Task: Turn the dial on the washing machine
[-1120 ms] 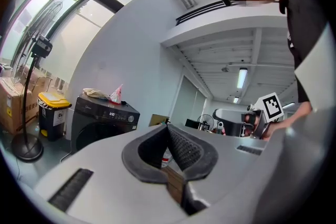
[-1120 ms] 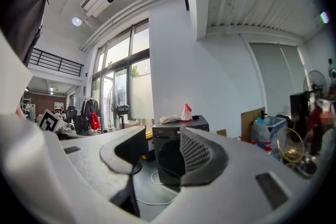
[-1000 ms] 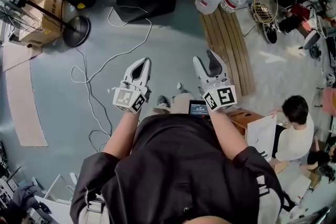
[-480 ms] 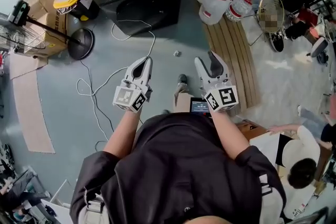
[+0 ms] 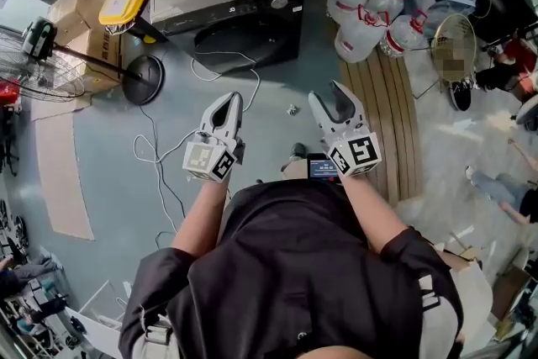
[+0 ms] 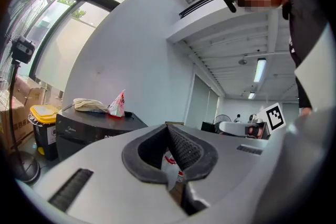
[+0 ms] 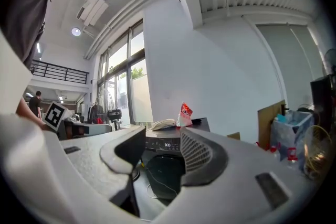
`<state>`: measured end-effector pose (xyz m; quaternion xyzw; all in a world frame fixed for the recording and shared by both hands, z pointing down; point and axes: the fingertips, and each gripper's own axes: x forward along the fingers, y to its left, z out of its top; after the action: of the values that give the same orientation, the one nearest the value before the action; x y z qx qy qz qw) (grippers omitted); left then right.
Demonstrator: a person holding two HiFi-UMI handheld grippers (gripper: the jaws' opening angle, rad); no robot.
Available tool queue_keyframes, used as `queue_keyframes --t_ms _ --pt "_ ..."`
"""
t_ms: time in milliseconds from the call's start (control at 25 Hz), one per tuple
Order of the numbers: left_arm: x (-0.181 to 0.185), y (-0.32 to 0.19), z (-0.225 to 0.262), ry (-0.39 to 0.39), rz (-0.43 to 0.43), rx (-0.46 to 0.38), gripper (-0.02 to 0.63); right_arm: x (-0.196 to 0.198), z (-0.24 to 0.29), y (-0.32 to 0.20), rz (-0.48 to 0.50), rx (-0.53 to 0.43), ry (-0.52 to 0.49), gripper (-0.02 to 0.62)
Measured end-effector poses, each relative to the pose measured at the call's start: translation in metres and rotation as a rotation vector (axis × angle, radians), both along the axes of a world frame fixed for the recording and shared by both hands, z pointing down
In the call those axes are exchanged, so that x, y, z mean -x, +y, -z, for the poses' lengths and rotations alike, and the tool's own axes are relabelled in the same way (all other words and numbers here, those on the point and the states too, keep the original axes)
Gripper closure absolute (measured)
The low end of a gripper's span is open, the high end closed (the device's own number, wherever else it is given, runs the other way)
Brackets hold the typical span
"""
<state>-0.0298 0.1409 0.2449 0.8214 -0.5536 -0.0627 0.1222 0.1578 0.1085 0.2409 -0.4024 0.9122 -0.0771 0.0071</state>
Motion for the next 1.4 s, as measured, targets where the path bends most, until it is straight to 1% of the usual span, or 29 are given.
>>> queue_keyframes --t_ms 160,320,480,640,800,960,1080,1200,1280,1400 --pt "-0.002 -0.037 0.002 -0.001 0.035 -0.005 0.612 0.008 -0.004 -0.042 0.041 0.009 -0.005 0.391" --pt "0.011 -0.070 0.002 0.013 0.048 -0.007 0.612 0.027 -0.011 -0.078 0.043 0.022 0.000 0.391" --pt "0.019 -0.104 -0.009 0.016 0.034 -0.008 0.612 0.043 -0.024 -0.113 0.034 0.032 0.016 0.391" --pt "0.037 -0.143 -0.025 0.020 0.011 -0.002 0.612 0.067 -0.042 -0.154 0.031 0.058 0.031 0.391" --pt "0.049 -0.185 -0.051 -0.005 -0.056 0.040 0.612 0.092 -0.064 -0.192 0.021 0.099 0.062 0.391" --pt "0.056 -0.221 -0.076 0.008 -0.136 0.084 0.612 0.113 -0.090 -0.224 -0.003 0.150 0.089 0.391" --pt "0.051 -0.240 -0.092 0.022 -0.211 0.104 0.612 0.126 -0.111 -0.246 -0.026 0.181 0.096 0.391" --pt "0.044 -0.253 -0.109 0.025 -0.284 0.119 0.612 0.133 -0.126 -0.262 -0.055 0.188 0.099 0.390" --pt "0.045 -0.263 -0.121 0.027 -0.308 0.134 0.612 0.139 -0.135 -0.275 -0.074 0.189 0.099 0.390" --pt "0.048 -0.280 -0.136 0.042 -0.311 0.158 0.612 0.145 -0.148 -0.292 -0.076 0.197 0.093 0.390"
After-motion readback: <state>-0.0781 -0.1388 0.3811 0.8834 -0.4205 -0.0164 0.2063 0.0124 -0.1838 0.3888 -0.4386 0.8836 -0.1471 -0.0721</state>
